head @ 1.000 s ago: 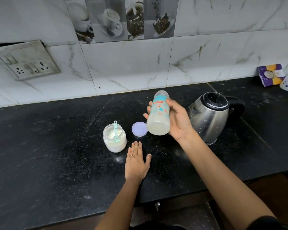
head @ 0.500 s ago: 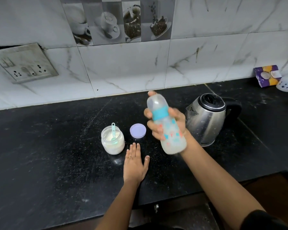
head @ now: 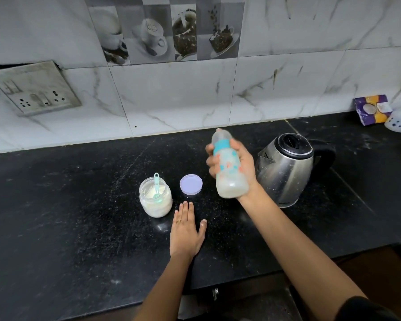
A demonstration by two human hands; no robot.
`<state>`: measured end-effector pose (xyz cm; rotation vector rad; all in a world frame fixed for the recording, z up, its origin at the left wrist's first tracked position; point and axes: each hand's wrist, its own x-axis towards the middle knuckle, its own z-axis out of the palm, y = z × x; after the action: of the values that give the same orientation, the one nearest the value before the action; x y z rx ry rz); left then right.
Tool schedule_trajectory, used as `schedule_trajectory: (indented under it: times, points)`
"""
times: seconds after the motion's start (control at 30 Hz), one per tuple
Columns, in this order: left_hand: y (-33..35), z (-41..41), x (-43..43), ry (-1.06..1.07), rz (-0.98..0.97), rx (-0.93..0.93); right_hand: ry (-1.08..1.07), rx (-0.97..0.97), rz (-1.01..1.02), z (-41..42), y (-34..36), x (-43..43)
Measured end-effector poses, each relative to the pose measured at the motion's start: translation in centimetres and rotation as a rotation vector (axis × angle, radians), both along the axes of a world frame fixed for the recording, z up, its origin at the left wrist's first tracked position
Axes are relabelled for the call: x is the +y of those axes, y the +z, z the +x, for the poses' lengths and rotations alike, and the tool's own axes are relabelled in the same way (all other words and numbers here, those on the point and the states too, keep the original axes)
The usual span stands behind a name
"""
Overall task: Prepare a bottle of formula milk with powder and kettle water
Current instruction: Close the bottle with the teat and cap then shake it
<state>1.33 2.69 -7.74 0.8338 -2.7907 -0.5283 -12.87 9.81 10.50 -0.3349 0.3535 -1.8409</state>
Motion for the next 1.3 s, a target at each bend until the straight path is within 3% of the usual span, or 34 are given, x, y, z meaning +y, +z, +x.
schedule_trajectory:
  times: [0.1,0.27,0.4,0.57,0.73,0.87,1.0,1.17,1.3]
  points:
    - [0.0,-0.1,0.1,0.002,-0.008,0.001,0.024,0.242,-0.018,1.1,-0.6,0.6]
    - [-0.1,-0.1,0.0,0.003,-0.019,-0.005,-0.091,-0.034,0.068,0.0,-0.5,0.0]
    - [-0.2,0.0,0.0,0.004,-0.02,-0.009,0.0,0.188,-0.011,1.0,-0.9,1.0]
    - [-0.3,-0.1,-0.1,-0.002,-0.023,-0.016,-0.18,-0.015,0.09,0.5,0.4,0.2]
    - [-0.1,0.0,0.0,0.0,-0.003,0.002,-0.107,0.206,0.044,2.0,0.6,0.7]
    - [0.0,0.0,-0.1,-0.001,0.002,0.005,-0.153,-0.036,0.101,1.3,0.9,0.0]
    - [0.0,0.1,-0.1,-0.003,0.001,0.004,-0.099,0.202,0.051,2.6,0.5,0.6]
    - [0.0,0.1,-0.1,-0.006,-0.001,0.003,-0.212,-0.031,0.145,2.0,0.5,0.0]
    - [0.0,0.2,-0.2,-0.009,0.003,0.007,-0.144,0.18,0.111,3.2,-0.2,0.5]
